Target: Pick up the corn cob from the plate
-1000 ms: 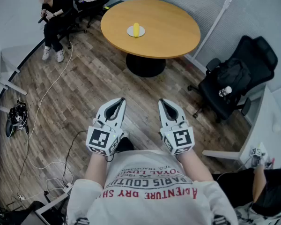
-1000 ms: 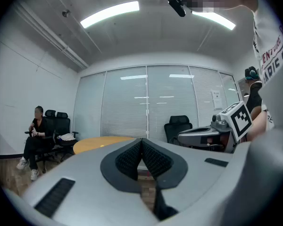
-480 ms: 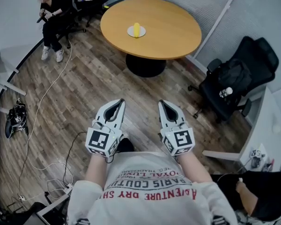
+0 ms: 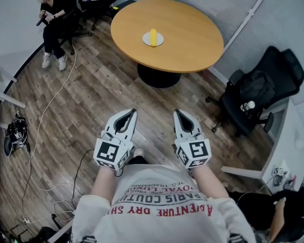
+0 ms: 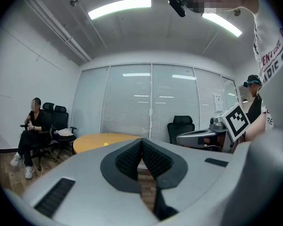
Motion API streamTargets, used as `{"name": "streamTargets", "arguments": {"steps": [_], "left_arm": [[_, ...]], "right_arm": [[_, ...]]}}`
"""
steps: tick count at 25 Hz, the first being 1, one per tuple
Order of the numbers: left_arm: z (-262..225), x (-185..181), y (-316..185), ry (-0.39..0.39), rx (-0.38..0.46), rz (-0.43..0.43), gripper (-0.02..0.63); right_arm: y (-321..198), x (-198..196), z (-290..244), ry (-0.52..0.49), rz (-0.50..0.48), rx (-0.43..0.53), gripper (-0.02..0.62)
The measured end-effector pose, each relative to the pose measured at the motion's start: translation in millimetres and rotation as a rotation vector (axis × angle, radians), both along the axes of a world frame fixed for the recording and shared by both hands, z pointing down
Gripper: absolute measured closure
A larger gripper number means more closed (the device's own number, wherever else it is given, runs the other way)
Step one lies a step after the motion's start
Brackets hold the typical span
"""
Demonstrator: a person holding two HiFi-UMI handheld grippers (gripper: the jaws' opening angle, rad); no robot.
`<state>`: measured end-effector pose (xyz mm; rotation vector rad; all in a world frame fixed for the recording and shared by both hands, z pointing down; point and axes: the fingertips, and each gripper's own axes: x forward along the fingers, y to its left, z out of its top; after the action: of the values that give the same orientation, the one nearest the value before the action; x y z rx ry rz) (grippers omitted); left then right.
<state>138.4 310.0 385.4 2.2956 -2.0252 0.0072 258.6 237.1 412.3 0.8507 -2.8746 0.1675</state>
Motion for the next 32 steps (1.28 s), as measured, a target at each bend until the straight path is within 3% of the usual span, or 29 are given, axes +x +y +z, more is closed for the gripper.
{"name": "streamTargets", "arguments": {"steps": [9,18,25,32], "left_arm": [[-6.1,-90.9,-29.4,-0.02,-0.001,-0.01,0.571],[11.6,-139.7,-72.1,0.0,-0.042,-0.073,0.571],[12.0,-185.6,-135.0,-0.022,-0.053,-0.146,0.571],[1.4,-221.4,-228.1,-0.008,-0.036,-0.189,0.571]], "right_arm": [[-36.0,-83.2,-2.1,0.0,0.01,0.0,0.566],[-87.0,-133.8,4.5,-0.001,-0.039,0.009,0.566],[-161.5,-189.4,3.1,-0.027,-0.115,0.029,0.566],[-263.2,-226.3,-3.9,-0.051,-0.136,0.022,0.566]]}}
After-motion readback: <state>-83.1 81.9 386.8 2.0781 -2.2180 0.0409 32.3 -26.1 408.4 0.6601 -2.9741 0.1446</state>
